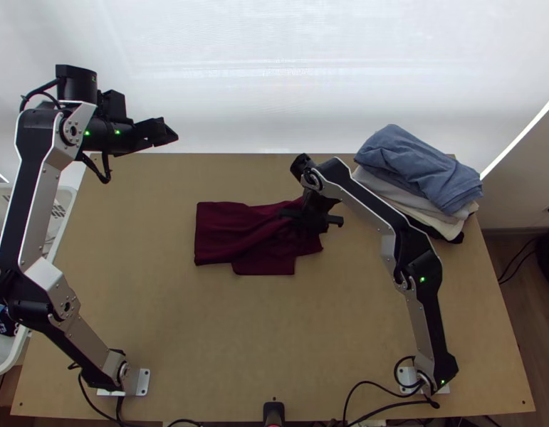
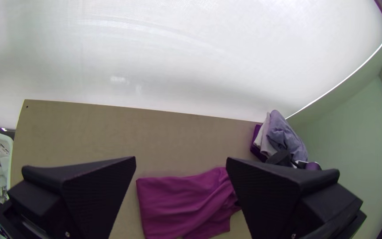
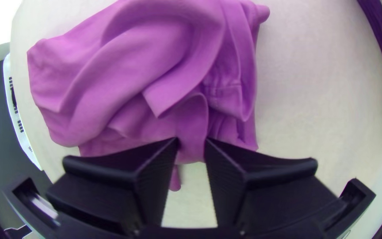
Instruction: Fold the t-shirt
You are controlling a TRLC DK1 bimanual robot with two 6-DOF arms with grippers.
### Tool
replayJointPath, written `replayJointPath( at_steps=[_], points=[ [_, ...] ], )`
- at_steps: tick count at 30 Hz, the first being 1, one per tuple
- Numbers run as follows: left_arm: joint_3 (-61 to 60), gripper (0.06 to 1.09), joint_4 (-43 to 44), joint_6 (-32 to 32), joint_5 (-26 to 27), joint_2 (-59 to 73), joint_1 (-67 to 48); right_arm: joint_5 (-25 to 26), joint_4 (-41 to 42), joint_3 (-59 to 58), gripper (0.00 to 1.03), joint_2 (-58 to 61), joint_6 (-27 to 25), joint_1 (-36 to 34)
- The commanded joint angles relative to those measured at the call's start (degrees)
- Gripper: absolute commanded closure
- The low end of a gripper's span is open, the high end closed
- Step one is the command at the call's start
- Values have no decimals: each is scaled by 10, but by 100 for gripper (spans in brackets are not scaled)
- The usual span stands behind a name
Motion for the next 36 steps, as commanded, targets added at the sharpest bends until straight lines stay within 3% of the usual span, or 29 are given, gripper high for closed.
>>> replayJointPath(
  at_steps=[1, 22, 23, 25, 26, 28, 36],
  points=[
    [7, 9, -5, 8, 3, -8, 3, 3, 1, -13, 100, 0, -7, -2],
    [7, 9, -7, 8, 3, -10, 7, 3, 0, -217, 99, -145, -18, 22],
    [7, 9, -7, 8, 3, -10, 6, 5, 2, -221, 84, -145, -17, 21],
    [7, 9, -7, 8, 3, -10, 5, 16, 2, -223, 27, -146, -17, 20],
    [7, 9, -6, 8, 3, -10, 5, 31, 2, -218, 12, -146, -17, 20],
    [7, 9, -8, 8, 3, -11, 6, 52, 18, -209, 9, -155, -17, 15],
    [9, 9, -9, 9, 3, -13, 10, 50, 156, -181, 6, -194, -60, -1]
  ],
)
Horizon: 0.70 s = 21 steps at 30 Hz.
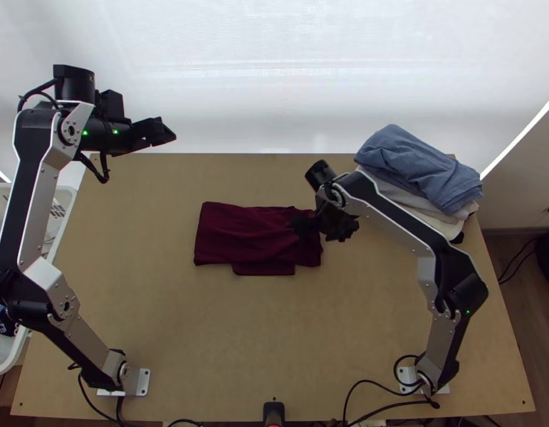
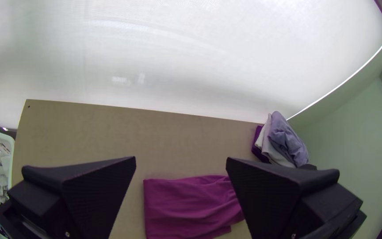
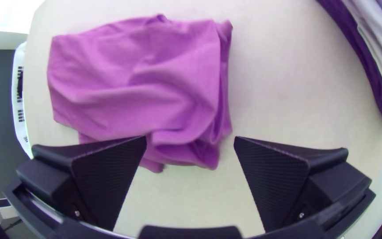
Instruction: Fold the t-shirt
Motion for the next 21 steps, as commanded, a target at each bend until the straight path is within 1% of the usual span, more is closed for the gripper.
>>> replayJointPath(
  at_steps=[1, 6, 9, 10, 15, 18, 21],
  points=[
    [10, 9, -8, 7, 3, -12, 3, 2, 33, 25, 6, -6, -28, -6],
    [16, 9, -6, 6, 3, -12, -4, 2, 40, 68, 7, 57, -15, -26],
    [18, 9, -6, 6, 3, -13, -2, 2, 40, 86, 17, 84, -2, -35],
    [19, 9, -6, 6, 3, -14, 0, 2, 38, 92, 18, 91, 0, -39],
    [19, 9, -9, 6, 3, -17, 5, 1, 32, 106, 18, 104, 1, -42],
    [19, 9, -8, 6, 3, -17, 4, -1, 30, 115, 37, 111, 4, -43],
    [18, 9, -9, 6, 3, -17, 4, -15, 28, 121, 41, 115, 10, -44]
  ],
)
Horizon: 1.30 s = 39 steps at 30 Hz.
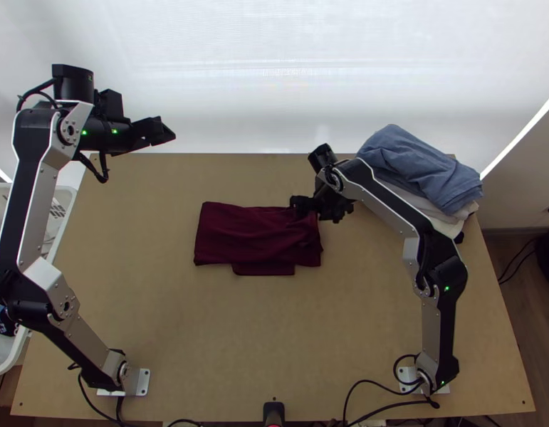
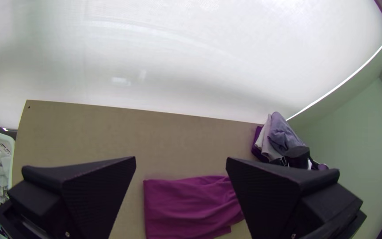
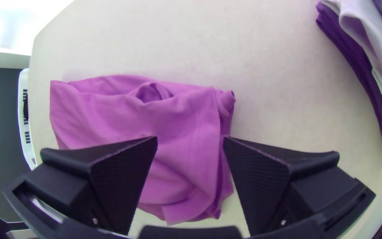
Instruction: Fold the t-shirt
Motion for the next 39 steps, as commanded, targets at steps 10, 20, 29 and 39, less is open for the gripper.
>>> replayJointPath(
  at_steps=[10, 20, 29, 39],
  points=[
    [16, 9, -9, 5, 3, -16, 5, -19, -22, 37, 89, 31, 31, -3],
    [16, 9, -9, 6, 3, -15, 10, -18, -78, 71, 24, 36, 33, -7],
    [16, 9, -9, 6, 3, -12, 9, -20, -115, 63, 41, 35, 36, -19],
    [16, 9, -9, 7, 3, -16, 17, -45, -107, 106, 81, 76, 36, -20]
  ],
)
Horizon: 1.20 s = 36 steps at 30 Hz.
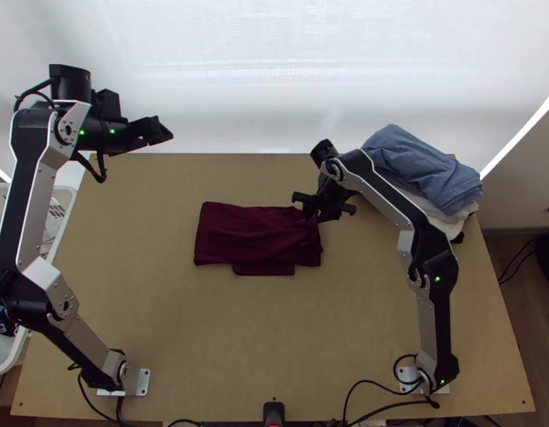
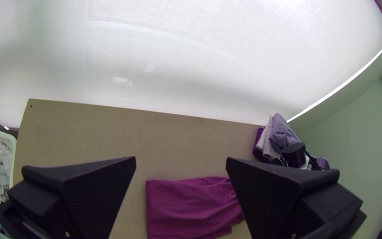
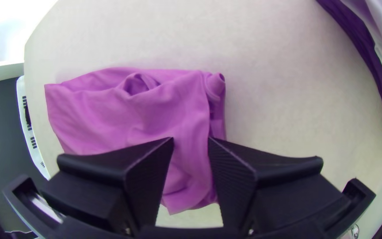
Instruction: Fold the t-shirt
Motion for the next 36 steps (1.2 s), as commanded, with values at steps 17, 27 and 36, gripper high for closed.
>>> replayJointPath(
  at_steps=[17, 27, 36],
  points=[
    [20, 9, -8, 11, 3, -17, 12, -4, 15, 155, 100, 86, 19, -26],
    [21, 9, -8, 12, 3, -13, 14, 8, 21, 128, 44, 98, 11, -43],
    [21, 9, -7, 12, 3, -12, 14, -52, 28, 56, 7, 9, 12, -62]
  ],
)
